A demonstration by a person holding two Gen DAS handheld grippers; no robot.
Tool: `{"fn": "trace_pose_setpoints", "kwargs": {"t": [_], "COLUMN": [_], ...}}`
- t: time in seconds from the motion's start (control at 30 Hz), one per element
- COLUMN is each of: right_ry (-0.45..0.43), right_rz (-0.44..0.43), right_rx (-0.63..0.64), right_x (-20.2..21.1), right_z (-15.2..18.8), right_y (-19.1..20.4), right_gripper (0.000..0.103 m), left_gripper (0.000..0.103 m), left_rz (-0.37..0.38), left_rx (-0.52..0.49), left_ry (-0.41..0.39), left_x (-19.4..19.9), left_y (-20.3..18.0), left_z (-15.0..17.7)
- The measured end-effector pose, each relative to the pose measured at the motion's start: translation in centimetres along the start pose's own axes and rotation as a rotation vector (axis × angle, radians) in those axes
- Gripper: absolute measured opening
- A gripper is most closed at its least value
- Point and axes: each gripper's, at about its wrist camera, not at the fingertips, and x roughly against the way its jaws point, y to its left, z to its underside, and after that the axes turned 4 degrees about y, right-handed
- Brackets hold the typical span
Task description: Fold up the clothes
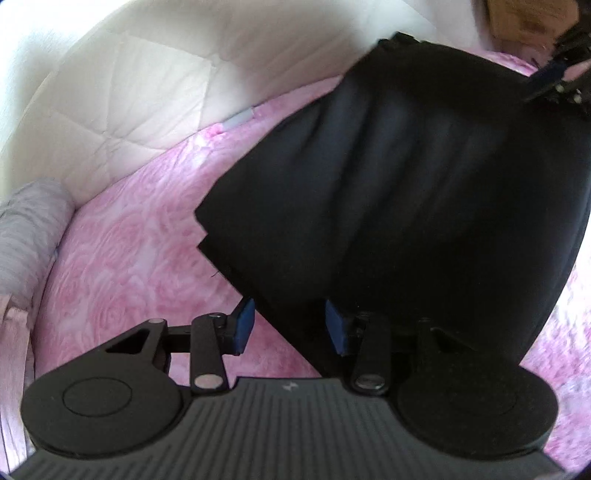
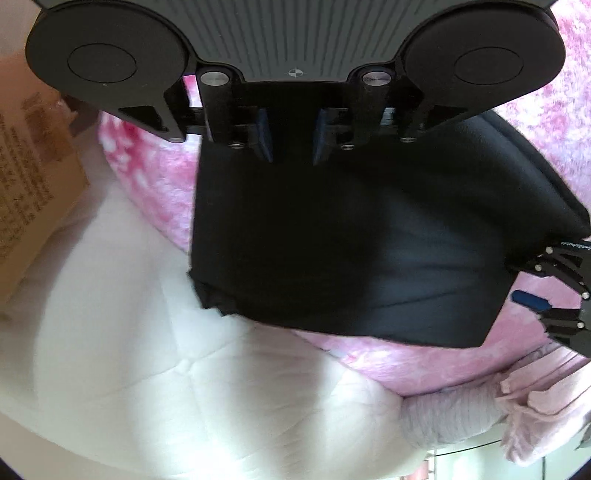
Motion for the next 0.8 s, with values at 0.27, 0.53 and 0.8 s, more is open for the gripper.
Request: {"fn": "trace_pose_setpoints", "kwargs": {"t": [0.27,0.53,0.8], "right_ry": [0.016,-0.066,-0.081], "right_rz": [0.006,0.045,0.047], "right_rx": [-0.069,-0.148,-0.292], "right_x": [3.3,9.2,15.1], "right_z": [2.5,4.4,10.2], "right_y": [2.5,3.9,7.4], "right_gripper": [0.063,0.081,0.082], "left_gripper": [0.041,0.063,0.096], "left_rz": [0.012,-0.008,0.07], "left_rx": [-0.008,0.169,0.415], "left_ry": [-0.003,-0.019,-0.058], "left_x": [4.4,9.5,17.3], "left_y": [-3.3,-3.7,-6.4], "left_z": [3.7,5.4,9.7]}}
